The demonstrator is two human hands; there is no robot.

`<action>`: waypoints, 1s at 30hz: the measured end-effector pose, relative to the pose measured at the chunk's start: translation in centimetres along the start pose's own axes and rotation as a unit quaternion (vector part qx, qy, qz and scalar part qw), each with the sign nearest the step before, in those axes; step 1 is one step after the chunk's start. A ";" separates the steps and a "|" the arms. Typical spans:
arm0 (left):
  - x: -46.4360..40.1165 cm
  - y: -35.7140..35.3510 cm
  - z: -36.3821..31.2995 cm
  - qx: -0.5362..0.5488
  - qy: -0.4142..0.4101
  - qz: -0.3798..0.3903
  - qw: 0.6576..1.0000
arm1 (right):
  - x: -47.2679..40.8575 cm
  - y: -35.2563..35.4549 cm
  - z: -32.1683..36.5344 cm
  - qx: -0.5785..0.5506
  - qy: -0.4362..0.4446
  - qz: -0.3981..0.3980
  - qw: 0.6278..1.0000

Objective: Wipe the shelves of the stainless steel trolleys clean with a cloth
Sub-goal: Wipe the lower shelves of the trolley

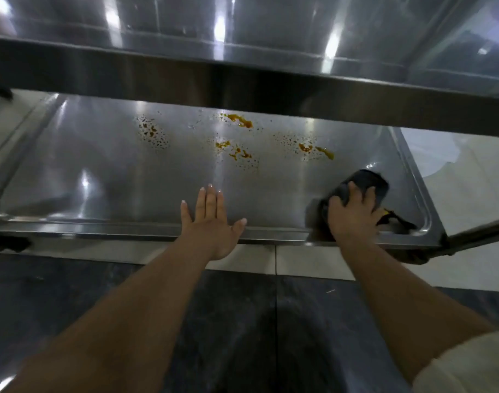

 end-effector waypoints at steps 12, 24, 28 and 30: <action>2.1 4.4 12.6 -0.182 -0.080 -0.009 0.980 | 7.0 -5.3 10.3 0.046 0.423 0.147 0.893; 2.9 2.0 23.2 -0.119 -0.011 -0.132 0.984 | 9.2 -10.4 16.7 0.038 0.080 0.047 0.995; 3.2 2.3 23.3 -0.084 -0.006 -0.135 0.987 | 15.2 -16.2 26.2 0.083 0.266 0.102 0.955; 3.7 2.7 23.3 -0.060 -0.001 -0.130 0.990 | 17.8 -17.5 28.5 0.098 0.396 0.149 0.901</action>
Point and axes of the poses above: each hand's wrist, its own x-axis away from the middle knuckle, its own y-axis out of the back of the hand, z = x × y, the point moved 9 cm from there along -x, towards the middle knuckle, and after that the axes turned 6 degrees about z, right-handed, at the moved point
